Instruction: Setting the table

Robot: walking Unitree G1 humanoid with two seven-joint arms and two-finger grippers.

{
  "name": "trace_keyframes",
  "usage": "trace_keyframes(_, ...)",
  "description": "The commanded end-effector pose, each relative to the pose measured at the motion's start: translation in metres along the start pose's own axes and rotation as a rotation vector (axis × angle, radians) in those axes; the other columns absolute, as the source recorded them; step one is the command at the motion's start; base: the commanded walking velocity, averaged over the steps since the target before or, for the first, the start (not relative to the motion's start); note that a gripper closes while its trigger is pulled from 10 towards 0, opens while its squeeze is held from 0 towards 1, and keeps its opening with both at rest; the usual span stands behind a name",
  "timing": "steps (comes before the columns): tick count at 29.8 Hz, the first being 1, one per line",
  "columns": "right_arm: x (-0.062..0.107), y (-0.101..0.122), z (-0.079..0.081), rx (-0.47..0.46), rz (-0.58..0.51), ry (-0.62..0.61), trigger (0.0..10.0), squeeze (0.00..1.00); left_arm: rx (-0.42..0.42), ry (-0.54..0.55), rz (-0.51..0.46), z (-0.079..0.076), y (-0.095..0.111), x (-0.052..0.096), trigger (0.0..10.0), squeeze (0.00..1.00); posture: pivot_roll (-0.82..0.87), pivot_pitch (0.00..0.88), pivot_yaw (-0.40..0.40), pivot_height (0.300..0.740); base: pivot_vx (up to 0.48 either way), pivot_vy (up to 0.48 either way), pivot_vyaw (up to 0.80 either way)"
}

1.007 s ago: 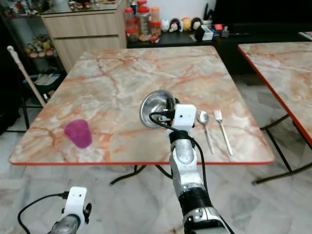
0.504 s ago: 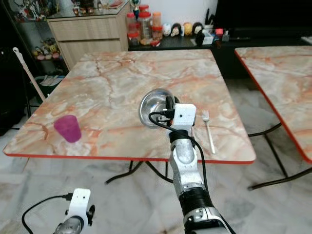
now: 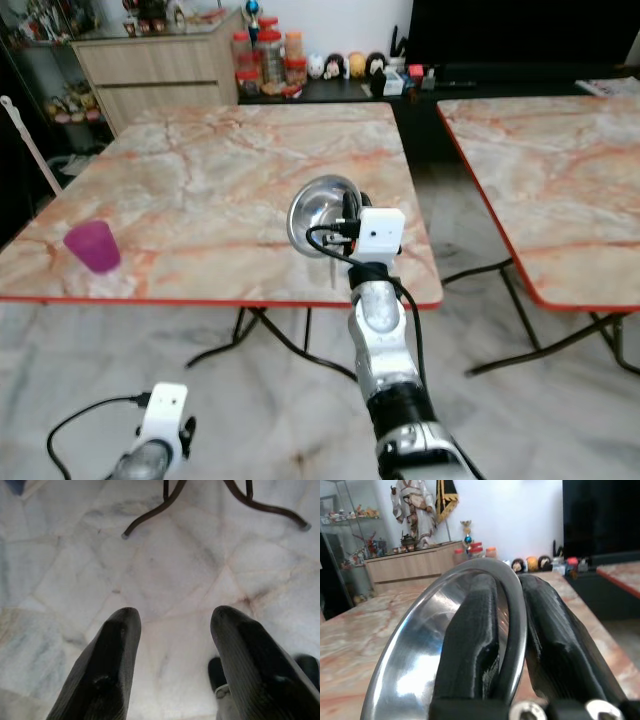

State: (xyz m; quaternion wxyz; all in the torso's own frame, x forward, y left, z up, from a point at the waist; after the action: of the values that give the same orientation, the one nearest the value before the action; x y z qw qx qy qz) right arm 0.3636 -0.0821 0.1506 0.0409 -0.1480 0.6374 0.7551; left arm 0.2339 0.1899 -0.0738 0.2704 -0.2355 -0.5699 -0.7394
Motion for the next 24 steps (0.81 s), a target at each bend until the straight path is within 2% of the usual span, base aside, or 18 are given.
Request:
trace_keyframes(1, -0.005, 0.01, -0.001, 0.015, -0.04, 0.013, 10.0, 0.0, -0.018, -0.003, -0.012, -0.001, 0.003, -0.001, 10.0, 0.0, -0.02, 0.0, 0.05, 0.74, 0.0, -0.386, 0.0)
trace_keyframes(16, -0.003, 0.011, -0.005, 0.026, -0.047, 0.003, 10.0, 0.0, -0.015, -0.005, -0.019, -0.002, 0.006, -0.001, 10.0, 0.0, -0.03, 0.0, 0.059, 0.74, 0.0, -0.383, 0.0)
trace_keyframes(24, 0.007, 0.004, 0.0, 0.052, -0.039, 0.055, 10.0, 0.0, -0.014, -0.001, -0.021, 0.0, 0.007, -0.002, 10.0, 0.0, -0.02, 0.0, 0.06, 0.74, 0.0, -0.382, 0.0)
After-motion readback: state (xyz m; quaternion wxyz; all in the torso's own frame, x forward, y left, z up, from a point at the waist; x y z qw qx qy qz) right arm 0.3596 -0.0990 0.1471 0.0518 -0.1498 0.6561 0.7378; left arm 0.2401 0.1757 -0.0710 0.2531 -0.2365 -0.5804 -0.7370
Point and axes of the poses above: a point about 5 cm out from each wrist's last joint towards the gripper, its own x axis pointing back from the gripper into the wrist, its own y axis along the axis of the wrist's last joint, z = x × y, the point moved 2 cm from there along -x, pointing out of the wrist towards the gripper, and after that the axes turned 3 degrees about -x, right-handed, at the moved point
